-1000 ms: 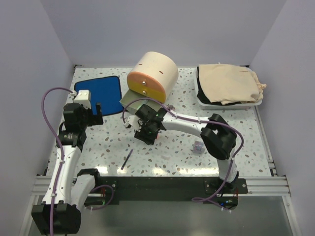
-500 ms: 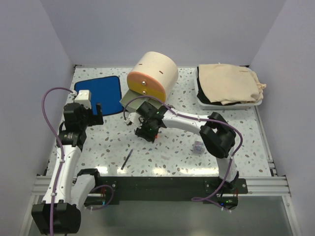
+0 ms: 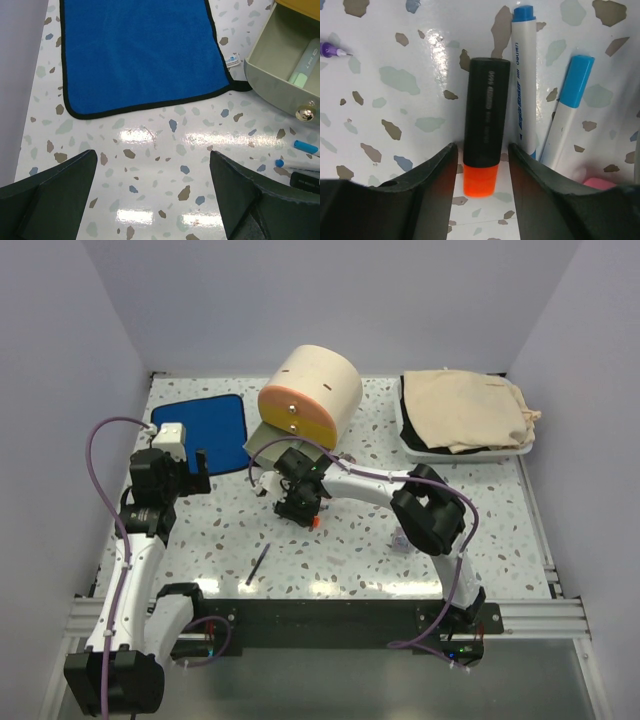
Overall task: Sort the stationery into containers
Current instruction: Pick up the pen from the center of the board.
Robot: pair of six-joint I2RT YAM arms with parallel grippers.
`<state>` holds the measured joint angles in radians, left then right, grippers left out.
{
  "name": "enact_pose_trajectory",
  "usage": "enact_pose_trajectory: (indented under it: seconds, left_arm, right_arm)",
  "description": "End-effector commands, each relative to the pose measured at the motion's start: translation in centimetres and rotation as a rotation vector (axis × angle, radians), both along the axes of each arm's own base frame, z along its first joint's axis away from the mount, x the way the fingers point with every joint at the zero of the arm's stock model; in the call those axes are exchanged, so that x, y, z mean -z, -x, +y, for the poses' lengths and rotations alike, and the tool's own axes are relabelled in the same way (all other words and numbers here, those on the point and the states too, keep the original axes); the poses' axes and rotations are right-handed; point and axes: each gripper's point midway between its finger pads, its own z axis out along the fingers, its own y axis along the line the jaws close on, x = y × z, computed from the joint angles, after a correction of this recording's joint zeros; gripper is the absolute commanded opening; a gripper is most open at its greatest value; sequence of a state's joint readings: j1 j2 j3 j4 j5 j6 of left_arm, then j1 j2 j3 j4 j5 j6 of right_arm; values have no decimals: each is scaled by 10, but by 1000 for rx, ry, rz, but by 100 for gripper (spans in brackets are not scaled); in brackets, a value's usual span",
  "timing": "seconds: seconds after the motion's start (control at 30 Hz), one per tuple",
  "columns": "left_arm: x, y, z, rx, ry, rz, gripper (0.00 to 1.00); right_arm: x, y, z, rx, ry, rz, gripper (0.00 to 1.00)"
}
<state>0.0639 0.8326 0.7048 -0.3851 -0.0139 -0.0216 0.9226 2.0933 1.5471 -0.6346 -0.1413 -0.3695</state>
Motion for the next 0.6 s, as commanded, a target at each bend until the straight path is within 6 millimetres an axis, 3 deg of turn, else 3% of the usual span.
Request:
enact_pose_trajectory:
  seconds: [0.0,0.13,0.2,0.4,0.5,0.57]
  left_arm:
    - [-4,-5,-2,18,-8,-23,100]
    - [-4,-5,-2,17,-6,-23,100]
    - [-5,-5,-2,17,-7,-28,100]
    - [-12,-10,-2,18,-10,-58,100]
    - [-15,-12,-1,14,-8,-81,100]
    - [-16,-13,-5,33,7,-90,100]
  right_arm:
    - [7,1,-9,-2,38,2,34]
    - [-10,5,-9,1,16,5,14]
    - [-37,8,-7,-5,-20,-14,6]
    - [-139,11,4,-44,-185,-112,0]
    - [-175,1,6,-41,-227,-192,0]
    - [-187,-10,6,-33,-227,-256,0]
